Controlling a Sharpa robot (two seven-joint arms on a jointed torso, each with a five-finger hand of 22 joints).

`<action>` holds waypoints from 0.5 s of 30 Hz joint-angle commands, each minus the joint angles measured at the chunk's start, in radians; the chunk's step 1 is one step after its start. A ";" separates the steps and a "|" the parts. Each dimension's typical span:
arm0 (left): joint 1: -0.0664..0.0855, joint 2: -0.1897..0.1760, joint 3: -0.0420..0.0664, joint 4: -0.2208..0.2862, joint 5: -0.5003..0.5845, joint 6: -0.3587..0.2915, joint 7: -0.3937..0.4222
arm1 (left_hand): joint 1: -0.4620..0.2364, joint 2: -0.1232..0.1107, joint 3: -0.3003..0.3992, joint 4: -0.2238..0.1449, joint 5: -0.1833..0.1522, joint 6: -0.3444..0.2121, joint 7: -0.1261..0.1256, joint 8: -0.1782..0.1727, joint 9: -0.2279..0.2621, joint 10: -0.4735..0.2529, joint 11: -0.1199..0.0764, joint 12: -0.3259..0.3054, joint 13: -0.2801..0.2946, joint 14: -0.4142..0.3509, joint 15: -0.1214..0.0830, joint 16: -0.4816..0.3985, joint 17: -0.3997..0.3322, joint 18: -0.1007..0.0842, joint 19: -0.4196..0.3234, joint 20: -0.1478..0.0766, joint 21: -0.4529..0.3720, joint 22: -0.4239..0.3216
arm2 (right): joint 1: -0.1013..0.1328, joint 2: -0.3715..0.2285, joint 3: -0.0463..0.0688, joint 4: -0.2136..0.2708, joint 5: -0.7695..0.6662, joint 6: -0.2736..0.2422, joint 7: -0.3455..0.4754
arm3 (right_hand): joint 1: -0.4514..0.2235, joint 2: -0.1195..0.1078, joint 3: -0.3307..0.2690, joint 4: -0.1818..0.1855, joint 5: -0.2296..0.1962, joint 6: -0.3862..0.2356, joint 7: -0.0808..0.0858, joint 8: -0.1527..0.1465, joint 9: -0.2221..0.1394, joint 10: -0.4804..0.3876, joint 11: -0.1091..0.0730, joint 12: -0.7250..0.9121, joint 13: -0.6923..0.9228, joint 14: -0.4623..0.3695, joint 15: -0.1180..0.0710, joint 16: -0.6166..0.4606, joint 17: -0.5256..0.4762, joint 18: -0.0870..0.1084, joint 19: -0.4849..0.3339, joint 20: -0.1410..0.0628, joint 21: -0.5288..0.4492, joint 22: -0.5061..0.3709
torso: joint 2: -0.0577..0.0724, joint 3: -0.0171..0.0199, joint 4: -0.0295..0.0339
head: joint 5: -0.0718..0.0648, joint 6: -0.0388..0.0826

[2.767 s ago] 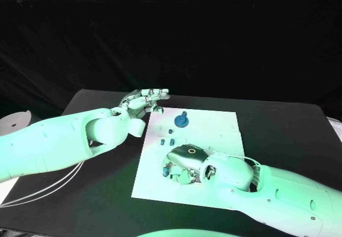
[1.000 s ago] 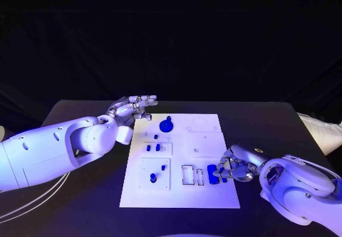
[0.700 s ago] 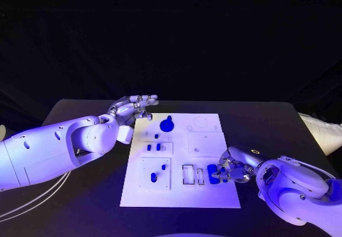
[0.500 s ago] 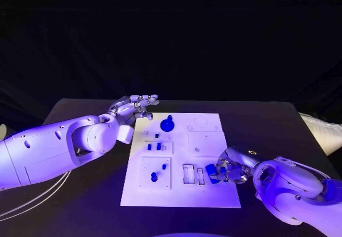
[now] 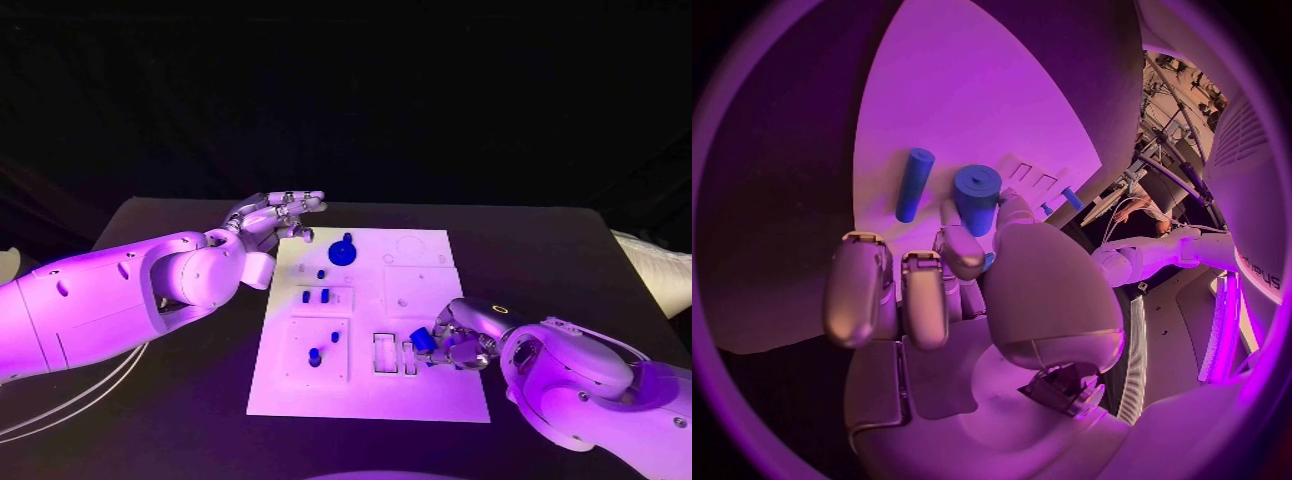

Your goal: Assemble the parts on the task board

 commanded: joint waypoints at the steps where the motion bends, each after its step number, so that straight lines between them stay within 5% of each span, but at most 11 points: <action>1: 0.000 0.001 0.001 0.003 -0.004 0.020 0.001 | -0.002 0.007 0.000 -0.004 0.005 -0.003 0.005 0.002 0.000 -0.008 0.002 0.003 -0.001 -0.007 -0.003 0.004 -0.001 0.011 -0.003 -0.002 -0.006 -0.001 | -0.010 0.008 -0.007 -0.010 0.000 0.023 -0.013 | 0.019 0.014 -0.006 -0.001 0.008 0.002 -0.006 0.009 0.003 -0.004 -0.004 0.004 0.005 0.075 0.002 0.005 0.105 -0.011 0.002 0.002 0.004 0.003 | 0.000 -0.0004 0.0002 | 0.000 0.000; 10: 0.000 0.000 0.000 0.003 -0.004 0.020 0.001 | -0.002 0.007 0.000 -0.004 0.005 -0.003 0.005 0.002 0.000 -0.008 0.002 0.003 -0.001 -0.007 -0.003 0.004 -0.001 0.011 -0.003 -0.002 -0.006 -0.001 | -0.013 0.002 -0.006 -0.008 -0.001 -0.065 -0.019 | 0.083 0.059 0.011 -0.016 0.029 0.019 -0.018 0.042 0.033 0.006 -0.015 0.014 0.031 0.076 -0.006 0.010 0.113 -0.012 0.004 -0.004 0.012 0.014 | 0.000 0.0004 -0.0017 | 0.003 0.001; 15: 0.000 0.001 0.000 0.002 -0.004 0.021 0.000 | -0.002 0.007 0.000 -0.004 0.005 -0.003 0.005 0.002 0.000 -0.008 0.002 0.003 -0.001 -0.007 -0.003 0.004 -0.001 0.011 -0.003 -0.002 -0.006 -0.001 | -0.013 -0.010 -0.004 0.009 0.036 -0.161 -0.016 | 0.102 0.065 0.019 -0.019 0.055 0.016 -0.021 0.047 0.045 0.010 -0.017 0.016 0.041 0.078 -0.009 0.014 0.120 -0.014 0.007 -0.008 0.017 0.022 | -0.001 -0.0008 -0.0016 | -0.002 0.004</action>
